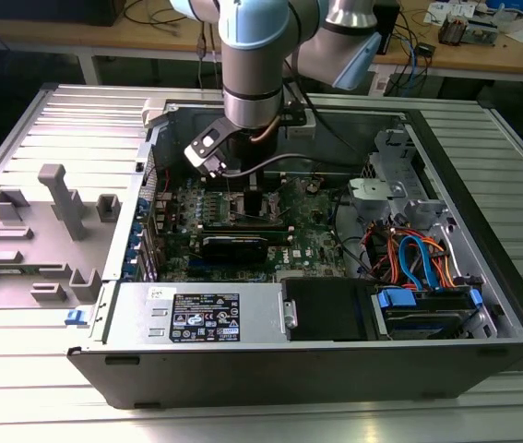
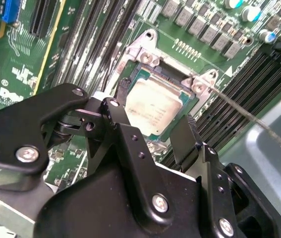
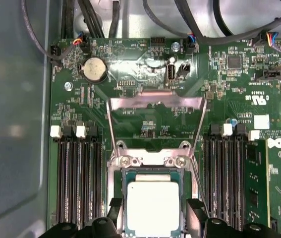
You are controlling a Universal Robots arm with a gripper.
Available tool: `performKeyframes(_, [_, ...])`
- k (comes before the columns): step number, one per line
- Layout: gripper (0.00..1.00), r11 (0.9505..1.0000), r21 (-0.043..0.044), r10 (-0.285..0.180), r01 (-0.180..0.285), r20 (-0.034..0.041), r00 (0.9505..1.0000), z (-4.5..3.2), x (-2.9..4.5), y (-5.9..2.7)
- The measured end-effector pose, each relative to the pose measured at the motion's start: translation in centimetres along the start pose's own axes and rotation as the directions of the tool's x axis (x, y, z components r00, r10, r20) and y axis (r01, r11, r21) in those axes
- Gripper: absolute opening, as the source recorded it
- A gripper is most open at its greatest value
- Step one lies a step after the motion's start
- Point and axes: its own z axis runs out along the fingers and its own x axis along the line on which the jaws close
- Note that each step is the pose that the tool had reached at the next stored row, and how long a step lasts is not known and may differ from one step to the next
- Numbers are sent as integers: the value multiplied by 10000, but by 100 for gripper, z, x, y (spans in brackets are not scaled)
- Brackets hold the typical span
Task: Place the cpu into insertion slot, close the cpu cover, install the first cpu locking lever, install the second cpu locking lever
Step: 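Place the cpu into insertion slot, then close the cpu cover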
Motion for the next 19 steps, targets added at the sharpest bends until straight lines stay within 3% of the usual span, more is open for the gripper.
performKeyframes(2, [62, 10000, 29, 0, 0, 2, 10000, -3, -1, 10])
performKeyframes(3, [23, 9995, 318, -2, 2, 17, 10000, -113, -1, 39])
performKeyframes(4, [11, 9973, 314, -666, 665, 16, 9978, -171, -1, 57])
performKeyframes(19, [11, 9972, 314, -672, 671, 16, 9977, -171, -1, 57])
